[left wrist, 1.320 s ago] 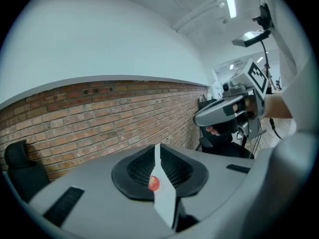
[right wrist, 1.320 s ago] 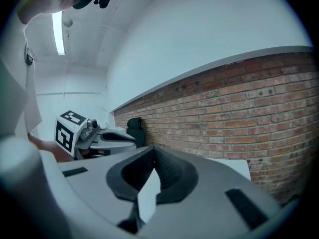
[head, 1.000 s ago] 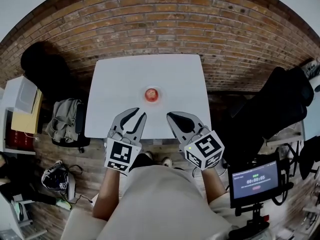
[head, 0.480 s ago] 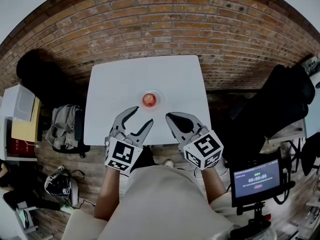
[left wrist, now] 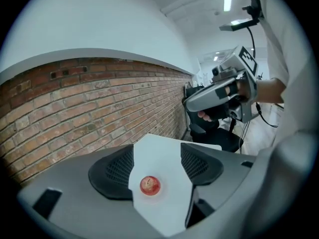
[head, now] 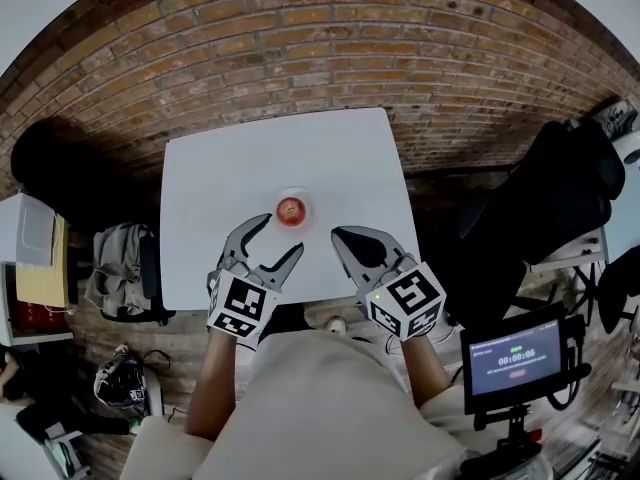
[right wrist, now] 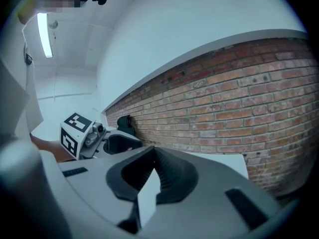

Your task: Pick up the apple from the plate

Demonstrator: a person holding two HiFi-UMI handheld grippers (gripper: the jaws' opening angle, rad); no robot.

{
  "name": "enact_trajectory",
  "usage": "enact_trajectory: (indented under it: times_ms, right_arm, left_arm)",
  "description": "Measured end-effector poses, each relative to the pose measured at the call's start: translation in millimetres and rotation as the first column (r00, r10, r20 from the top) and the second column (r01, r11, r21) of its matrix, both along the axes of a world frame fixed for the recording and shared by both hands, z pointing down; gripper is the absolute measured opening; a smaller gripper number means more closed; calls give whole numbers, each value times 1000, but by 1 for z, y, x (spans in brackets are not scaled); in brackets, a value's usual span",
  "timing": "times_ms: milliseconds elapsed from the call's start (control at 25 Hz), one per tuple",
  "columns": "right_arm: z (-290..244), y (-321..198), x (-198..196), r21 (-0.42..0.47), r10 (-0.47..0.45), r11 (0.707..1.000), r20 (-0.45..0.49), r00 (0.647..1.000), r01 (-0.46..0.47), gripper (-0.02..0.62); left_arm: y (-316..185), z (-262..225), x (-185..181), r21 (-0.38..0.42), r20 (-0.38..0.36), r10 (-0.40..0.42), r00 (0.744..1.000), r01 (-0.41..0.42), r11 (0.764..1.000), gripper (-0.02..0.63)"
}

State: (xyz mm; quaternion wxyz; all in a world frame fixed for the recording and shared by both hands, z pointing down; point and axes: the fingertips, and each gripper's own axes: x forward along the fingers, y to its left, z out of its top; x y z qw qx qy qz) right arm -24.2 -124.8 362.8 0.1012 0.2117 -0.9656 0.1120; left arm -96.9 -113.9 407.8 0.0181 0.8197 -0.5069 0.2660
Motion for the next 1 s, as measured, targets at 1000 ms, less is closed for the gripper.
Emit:
enact_trajectory:
  times_ms: [1000]
  right_arm:
    - [54,-42,-33,-136,89,986,-81,993,-100,2]
  left_arm:
    - [-45,84,-37,-236,2,117,993,-113,965,302]
